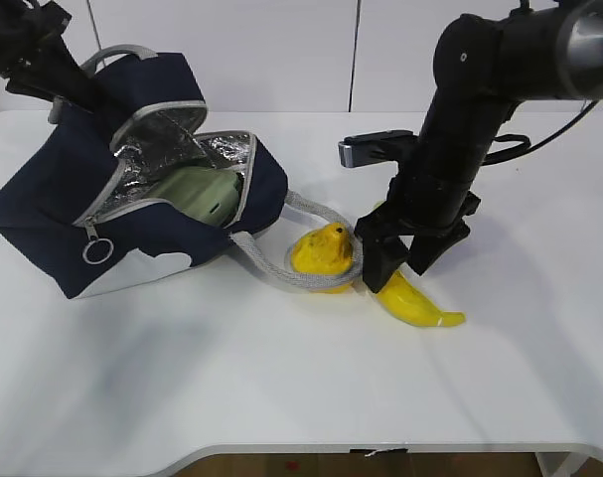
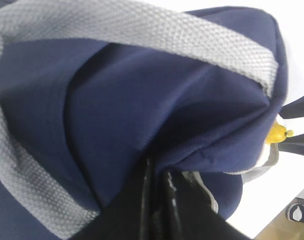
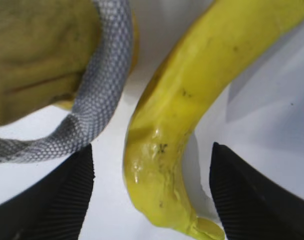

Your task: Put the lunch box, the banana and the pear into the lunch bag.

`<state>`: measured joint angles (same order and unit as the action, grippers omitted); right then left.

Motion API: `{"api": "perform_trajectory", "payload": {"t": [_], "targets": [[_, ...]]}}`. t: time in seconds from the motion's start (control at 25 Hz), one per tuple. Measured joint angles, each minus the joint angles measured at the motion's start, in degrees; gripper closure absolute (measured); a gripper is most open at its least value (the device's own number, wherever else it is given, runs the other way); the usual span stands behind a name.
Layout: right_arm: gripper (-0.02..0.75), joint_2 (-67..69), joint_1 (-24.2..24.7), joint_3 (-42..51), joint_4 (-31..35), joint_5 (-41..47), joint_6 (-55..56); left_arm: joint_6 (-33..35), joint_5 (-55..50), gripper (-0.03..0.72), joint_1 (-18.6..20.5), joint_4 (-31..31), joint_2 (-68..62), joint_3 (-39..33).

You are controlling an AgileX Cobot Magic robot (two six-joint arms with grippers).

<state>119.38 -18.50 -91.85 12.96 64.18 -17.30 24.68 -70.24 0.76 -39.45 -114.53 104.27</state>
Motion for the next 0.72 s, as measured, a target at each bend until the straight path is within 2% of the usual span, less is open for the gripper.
{"api": "perform_trajectory", "payload": {"t": [0.72], "targets": [[0.17,2.2,0.0,0.0,-0.3,-2.9,-0.2,0.0,0.0,0.683,0.0,0.0,0.0,0.0]]}}
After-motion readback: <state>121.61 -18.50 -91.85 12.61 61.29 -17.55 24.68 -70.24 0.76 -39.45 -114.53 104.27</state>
